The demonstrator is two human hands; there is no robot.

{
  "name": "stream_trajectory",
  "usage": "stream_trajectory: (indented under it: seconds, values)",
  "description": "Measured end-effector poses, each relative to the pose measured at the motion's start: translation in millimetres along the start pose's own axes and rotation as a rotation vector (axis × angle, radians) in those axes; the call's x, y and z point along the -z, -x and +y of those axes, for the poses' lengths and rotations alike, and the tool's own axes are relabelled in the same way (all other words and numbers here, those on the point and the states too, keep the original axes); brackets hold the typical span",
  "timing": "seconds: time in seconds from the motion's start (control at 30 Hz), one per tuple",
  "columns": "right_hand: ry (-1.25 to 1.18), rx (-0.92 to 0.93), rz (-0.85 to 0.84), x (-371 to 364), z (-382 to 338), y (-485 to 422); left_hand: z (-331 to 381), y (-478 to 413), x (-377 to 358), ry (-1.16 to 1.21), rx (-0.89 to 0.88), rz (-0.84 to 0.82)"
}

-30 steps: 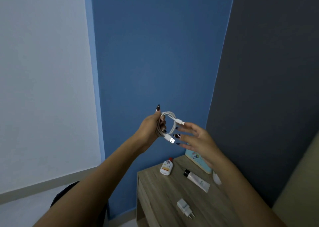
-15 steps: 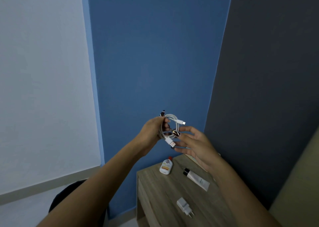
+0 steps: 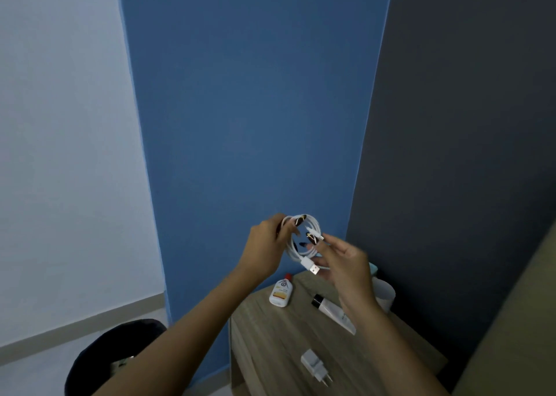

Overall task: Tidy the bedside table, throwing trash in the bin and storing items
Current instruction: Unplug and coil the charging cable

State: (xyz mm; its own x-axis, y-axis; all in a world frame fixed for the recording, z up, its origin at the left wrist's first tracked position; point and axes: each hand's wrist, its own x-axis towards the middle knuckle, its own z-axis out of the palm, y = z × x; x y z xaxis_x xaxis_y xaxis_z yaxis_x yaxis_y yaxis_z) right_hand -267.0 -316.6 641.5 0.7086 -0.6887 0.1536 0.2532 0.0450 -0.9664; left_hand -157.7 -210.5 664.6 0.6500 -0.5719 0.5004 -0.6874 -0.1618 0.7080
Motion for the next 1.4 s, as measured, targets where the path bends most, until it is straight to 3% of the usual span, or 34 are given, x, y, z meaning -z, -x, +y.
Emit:
stream_trajectory:
  seconds: [0.4,0.63,0.93,1.1,1.27,1.4]
  values:
    - [0.036,-0.127,0.187,27.1,59.7,-56.4,-70.9,-40.8,-71.3,0.070,0.049,-0.196]
    - [0.014,-0.155,0.340,83.1,70.0,-54.9,-80.2,-40.2,-114.0,0.166,0.100,-0.244]
    - [0.059,-0.285,0.825,199.2,157.3,-25.3,-133.7,-15.6,-191.9,0.011,0.104,-0.409]
    - [0.101,-0.403,0.990,229.0,218.2,-20.4,-163.5,-3.3,-234.4,0.001,0.145,-0.509]
    - [0.414,-0.544,1.066,240.4,262.8,-24.5,-181.8,14.0,-263.0,-0.038,0.188,-0.567]
    - [0.559,-0.555,1.133,239.6,264.6,-24.9,-190.1,24.6,-276.5,-0.049,0.226,-0.598]
